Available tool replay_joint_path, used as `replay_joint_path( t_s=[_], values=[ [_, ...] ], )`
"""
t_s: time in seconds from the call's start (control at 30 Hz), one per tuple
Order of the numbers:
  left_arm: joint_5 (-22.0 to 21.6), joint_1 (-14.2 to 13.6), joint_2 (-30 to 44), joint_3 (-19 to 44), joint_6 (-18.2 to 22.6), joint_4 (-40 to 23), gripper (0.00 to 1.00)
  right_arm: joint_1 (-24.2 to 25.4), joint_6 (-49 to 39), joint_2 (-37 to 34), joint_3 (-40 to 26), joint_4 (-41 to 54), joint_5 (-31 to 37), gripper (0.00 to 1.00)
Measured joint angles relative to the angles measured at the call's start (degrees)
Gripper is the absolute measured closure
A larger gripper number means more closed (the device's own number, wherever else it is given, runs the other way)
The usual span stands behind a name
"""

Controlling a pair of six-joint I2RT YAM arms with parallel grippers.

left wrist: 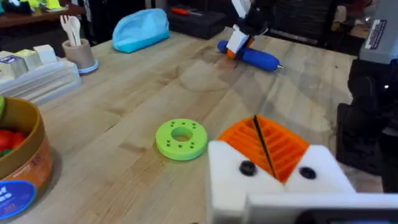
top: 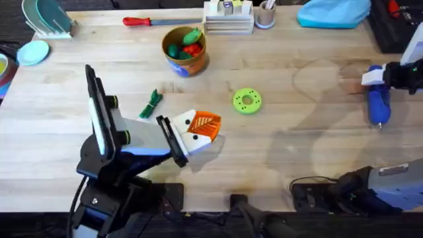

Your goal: Pick up the gripper from the table and insert it into the empty holder that is missing its gripper. Then pick up a screw, insert it into the mounting hole, and use the screwdriver to tighten it. Finally, clean up the table by picking up the vegetable and placing it into the bucket.

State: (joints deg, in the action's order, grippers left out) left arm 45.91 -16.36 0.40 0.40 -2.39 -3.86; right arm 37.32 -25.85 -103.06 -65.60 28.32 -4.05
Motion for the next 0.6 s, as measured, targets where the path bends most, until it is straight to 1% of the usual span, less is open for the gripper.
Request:
replay_joint_path(
  t_s=[0.1,0.13,0.17,0.2,0.37,0.47,0.6],
  values=[
    [0.0,0.0,0.0,0.0,0.0,0.0,0.995,0.0,-0.1,0.0,0.0,-0.2,0.2,0.714],
    [0.0,0.0,0.0,0.0,0.0,0.0,0.995,0.0,-0.3,0.0,0.0,-0.3,0.4,0.843],
    [0.0,0.0,0.0,0.0,0.0,0.0,0.995,0.1,-0.4,0.0,0.0,-0.4,0.5,0.938],
    [0.0,0.0,0.0,0.0,0.0,0.0,0.995,0.1,-0.3,0.0,0.0,-0.6,0.5,0.975],
    [0.0,0.0,0.0,0.0,0.0,0.0,0.995,0.1,-0.1,0.0,0.0,-0.7,0.6,0.982],
    [0.0,0.0,0.0,0.0,0.0,0.0,0.995,0.1,1.5,0.4,0.0,0.0,0.6,0.982],
    [0.0,0.0,0.0,0.0,0.0,0.0,0.995,0.1,5.0,3.5,0.0,1.0,0.6,0.982]
  ],
)
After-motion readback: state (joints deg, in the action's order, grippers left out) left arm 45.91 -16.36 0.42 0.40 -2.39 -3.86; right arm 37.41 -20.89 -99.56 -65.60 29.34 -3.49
